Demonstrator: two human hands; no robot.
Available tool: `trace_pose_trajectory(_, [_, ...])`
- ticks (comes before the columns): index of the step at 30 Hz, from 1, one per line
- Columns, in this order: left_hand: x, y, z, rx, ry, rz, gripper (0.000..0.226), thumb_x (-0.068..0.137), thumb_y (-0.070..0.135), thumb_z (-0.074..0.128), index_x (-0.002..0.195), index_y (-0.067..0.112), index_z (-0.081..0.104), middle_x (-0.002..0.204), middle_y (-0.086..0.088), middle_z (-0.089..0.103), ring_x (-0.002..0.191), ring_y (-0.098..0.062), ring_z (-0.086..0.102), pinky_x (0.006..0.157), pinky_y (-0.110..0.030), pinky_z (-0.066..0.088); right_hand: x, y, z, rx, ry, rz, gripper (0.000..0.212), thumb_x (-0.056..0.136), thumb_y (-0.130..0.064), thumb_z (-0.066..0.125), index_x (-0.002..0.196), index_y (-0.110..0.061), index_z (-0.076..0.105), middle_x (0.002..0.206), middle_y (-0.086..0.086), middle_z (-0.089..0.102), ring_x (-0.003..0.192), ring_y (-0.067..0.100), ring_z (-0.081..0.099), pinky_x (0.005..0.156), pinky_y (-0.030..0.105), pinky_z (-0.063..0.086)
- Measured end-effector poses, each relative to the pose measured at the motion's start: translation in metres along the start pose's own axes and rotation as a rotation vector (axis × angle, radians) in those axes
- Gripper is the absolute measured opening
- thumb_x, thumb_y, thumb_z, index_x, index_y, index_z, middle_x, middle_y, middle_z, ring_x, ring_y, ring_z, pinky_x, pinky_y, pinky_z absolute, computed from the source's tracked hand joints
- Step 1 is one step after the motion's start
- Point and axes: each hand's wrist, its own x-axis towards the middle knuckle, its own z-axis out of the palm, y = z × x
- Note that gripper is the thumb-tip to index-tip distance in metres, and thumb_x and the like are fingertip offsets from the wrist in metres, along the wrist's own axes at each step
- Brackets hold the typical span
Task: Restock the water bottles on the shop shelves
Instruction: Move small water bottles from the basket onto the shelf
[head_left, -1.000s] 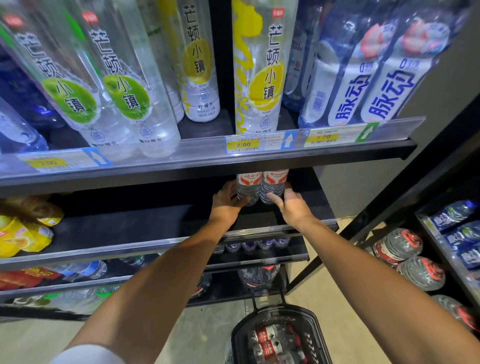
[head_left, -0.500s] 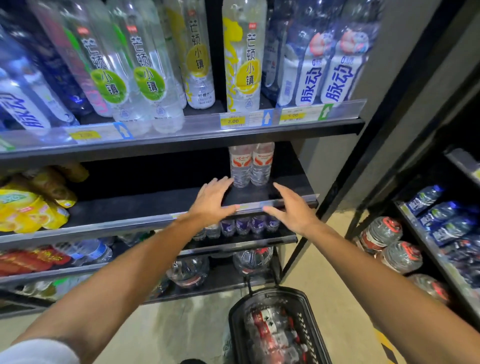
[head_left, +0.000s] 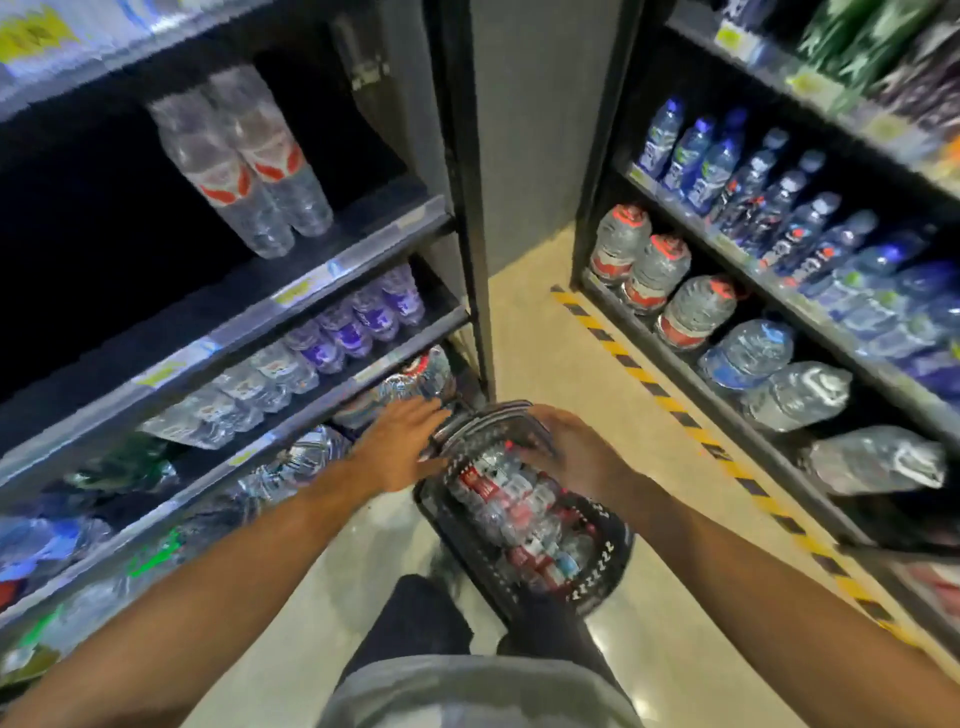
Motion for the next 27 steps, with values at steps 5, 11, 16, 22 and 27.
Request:
trace_pose_trajectory(5, [0.057,0.026,0.058,-0.160,-0.253,0.063,0.062,0.103,0.033,0.055,0.154,0.005,0.034,0.160,-0.019,0.035,0.136,-0.007,0.048,0.113,-0.021,0.034,-0.051,0.067,0.048,0.197,0.103,0.341,0.043,0.097,-0.026,0.072,0.136,-0.012,0.061,0.120,0.007,0.067,0.108,0.022,0.065,0.090,0.038,0.051])
trace_pose_trajectory(11, [0.141,0.002,0.207,-0.131,-0.395,0.168,0.076,0.101,0.045,0.053,0.162,0.021,0.015,0.168,-0.007,0.019,0.151,-0.015,0.027,0.122,-0.025,0.022,-0.047,0.162,0.174,0.418,0.146,0.644,0.047,0.095,-0.043,0.068,0.138,-0.030,0.057,0.127,-0.007,0.069,0.112,0.015,0.066,0.094,0.025,0.052])
trace_pose_trajectory(16, [0.202,-0.032,0.338,-0.014,-0.428,0.202,0.080,0.093,0.046,0.065,0.159,0.022,0.026,0.164,-0.005,0.032,0.150,-0.028,0.031,0.122,-0.037,0.024,-0.005,0.236,0.292,0.537,0.222,0.743,0.047,0.091,-0.060,0.065,0.136,-0.049,0.055,0.124,-0.024,0.068,0.114,-0.004,0.064,0.094,0.010,0.046])
trace_pose_trajectory(22, [0.232,-0.047,0.442,-0.082,-0.460,0.085,0.085,0.090,0.045,0.069,0.159,0.026,0.021,0.163,-0.004,0.029,0.151,-0.028,0.025,0.123,-0.046,0.028,0.046,0.290,0.385,0.688,0.312,0.841,0.042,0.090,-0.054,0.057,0.127,-0.035,0.052,0.113,-0.026,0.057,0.100,-0.001,0.058,0.078,-0.004,0.038])
trace_pose_trajectory(27, [0.220,-0.014,0.493,-0.322,-0.466,-0.177,0.124,0.076,0.024,0.087,0.161,0.027,-0.003,0.163,-0.011,0.011,0.152,-0.033,0.018,0.113,-0.051,0.042,0.064,0.300,0.406,0.800,0.352,0.893,0.053,0.095,-0.051,0.061,0.141,-0.029,0.049,0.134,-0.009,0.058,0.112,0.004,0.062,0.084,0.016,0.050])
